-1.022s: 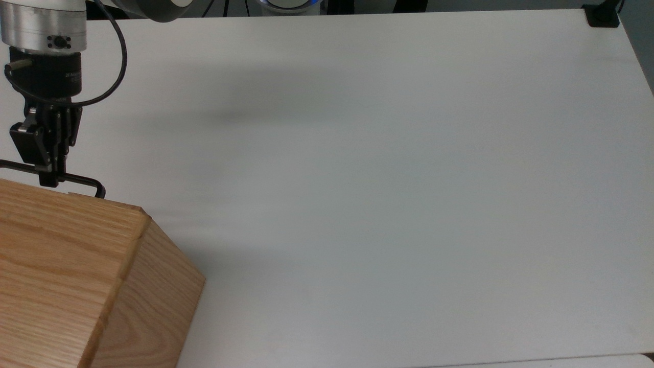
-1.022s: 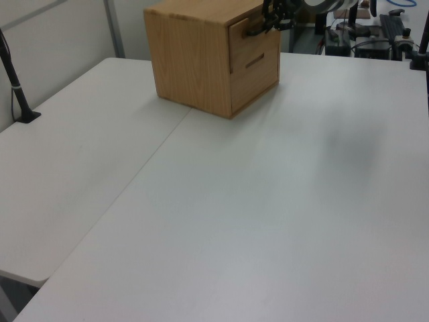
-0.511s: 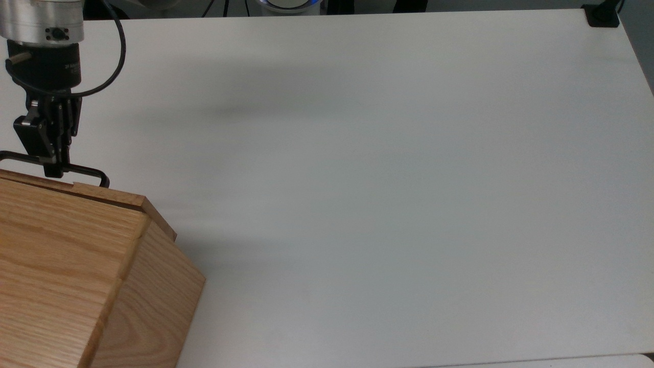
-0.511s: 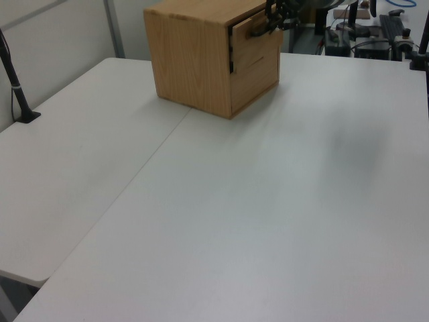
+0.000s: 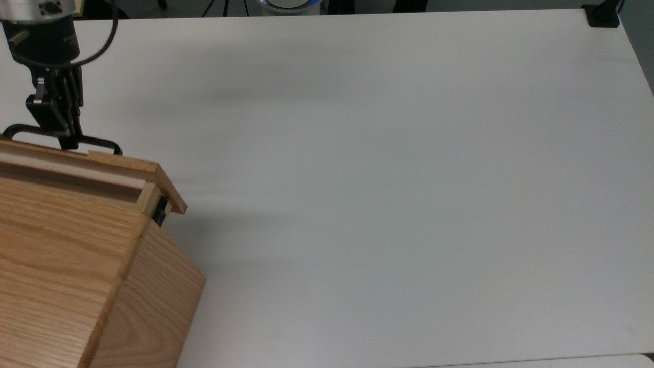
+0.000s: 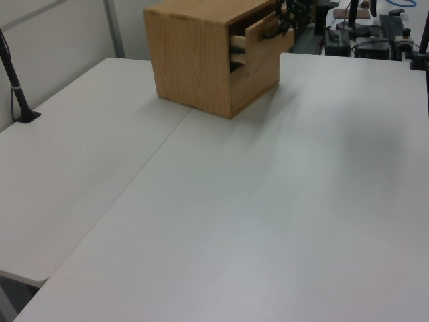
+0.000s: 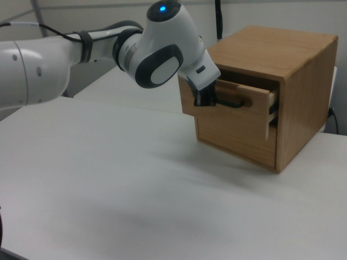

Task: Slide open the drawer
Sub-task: 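Pull the handle straight out, sliding the upper drawer open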

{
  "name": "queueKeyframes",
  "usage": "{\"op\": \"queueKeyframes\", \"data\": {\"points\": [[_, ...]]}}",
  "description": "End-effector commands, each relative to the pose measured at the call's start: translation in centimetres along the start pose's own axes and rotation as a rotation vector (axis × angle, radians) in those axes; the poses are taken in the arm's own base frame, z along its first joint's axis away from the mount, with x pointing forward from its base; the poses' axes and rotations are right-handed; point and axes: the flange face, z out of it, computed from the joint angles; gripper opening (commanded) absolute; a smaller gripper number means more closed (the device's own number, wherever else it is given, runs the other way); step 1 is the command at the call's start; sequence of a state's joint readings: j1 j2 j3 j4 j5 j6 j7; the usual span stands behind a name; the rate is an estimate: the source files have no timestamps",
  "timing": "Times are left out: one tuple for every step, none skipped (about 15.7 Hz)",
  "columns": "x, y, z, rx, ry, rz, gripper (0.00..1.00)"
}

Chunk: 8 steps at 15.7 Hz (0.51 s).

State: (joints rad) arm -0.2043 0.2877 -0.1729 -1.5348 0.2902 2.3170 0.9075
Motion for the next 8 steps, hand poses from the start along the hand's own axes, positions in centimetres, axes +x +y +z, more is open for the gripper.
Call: {"op": "queueKeyframes", "data": {"points": [[0.5, 2.5, -4.5, -0.040, -0.108, -0.170, 0.00], [0.7, 2.9, -5.1, -0.050, -0.121, -0.186, 0.00], [0.7, 3.2, -5.4, -0.064, -0.139, -0.205, 0.00], [0.6, 3.6, -5.7, -0.079, -0.160, -0.223, 0.00], [0.4, 3.8, -5.9, -0.089, -0.175, -0.235, 0.00], [0.6, 4.2, -6.0, -0.102, -0.190, -0.246, 0.00], [0.8, 4.7, -6.4, -0.116, -0.209, -0.261, 0.00], [0.7, 4.9, -6.6, -0.124, -0.224, -0.282, 0.00]]}}
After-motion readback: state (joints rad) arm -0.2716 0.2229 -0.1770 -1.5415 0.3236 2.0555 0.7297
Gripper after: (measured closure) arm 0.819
